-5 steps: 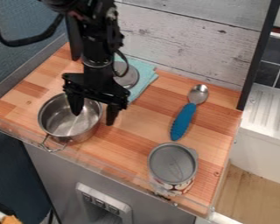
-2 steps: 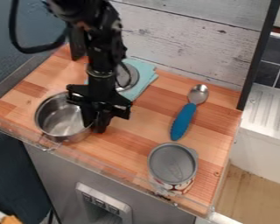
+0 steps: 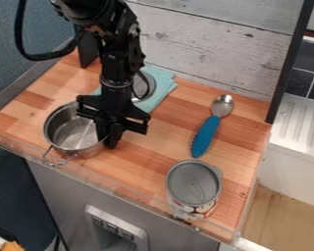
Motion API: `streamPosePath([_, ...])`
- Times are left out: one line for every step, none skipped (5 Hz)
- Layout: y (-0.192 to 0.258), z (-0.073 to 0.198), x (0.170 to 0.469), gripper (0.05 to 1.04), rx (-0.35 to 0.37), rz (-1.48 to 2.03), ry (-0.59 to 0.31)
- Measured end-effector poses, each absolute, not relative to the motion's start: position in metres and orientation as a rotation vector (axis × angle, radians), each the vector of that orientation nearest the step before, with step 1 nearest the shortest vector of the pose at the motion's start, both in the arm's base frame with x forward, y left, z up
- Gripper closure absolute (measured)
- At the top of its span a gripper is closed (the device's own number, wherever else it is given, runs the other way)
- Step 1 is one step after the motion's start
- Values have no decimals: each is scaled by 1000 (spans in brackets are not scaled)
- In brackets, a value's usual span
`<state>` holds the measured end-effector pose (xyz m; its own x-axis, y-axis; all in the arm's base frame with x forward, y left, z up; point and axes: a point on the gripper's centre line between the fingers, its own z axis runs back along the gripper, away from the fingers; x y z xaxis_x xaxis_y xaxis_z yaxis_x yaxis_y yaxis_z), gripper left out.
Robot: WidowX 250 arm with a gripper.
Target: Move the silver pot to the upper right of table
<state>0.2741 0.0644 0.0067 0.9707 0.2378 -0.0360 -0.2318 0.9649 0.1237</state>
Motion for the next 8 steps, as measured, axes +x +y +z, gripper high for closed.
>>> streamPosePath([75, 22, 270, 1000, 112, 279, 8])
streamPosePath([96, 36, 262, 1000, 106, 379, -24])
streamPosePath([105, 42, 265, 1000, 97, 403, -32])
streamPosePath([128, 49, 279, 1001, 99, 455, -50])
streamPosePath([140, 47, 298, 1001, 99, 476, -56])
streamPosePath([154, 48, 306, 1001, 109, 511, -54])
streamPosePath([162, 42, 312, 1001, 125, 527, -33])
streamPosePath([168, 39, 314, 1001, 147, 545, -2])
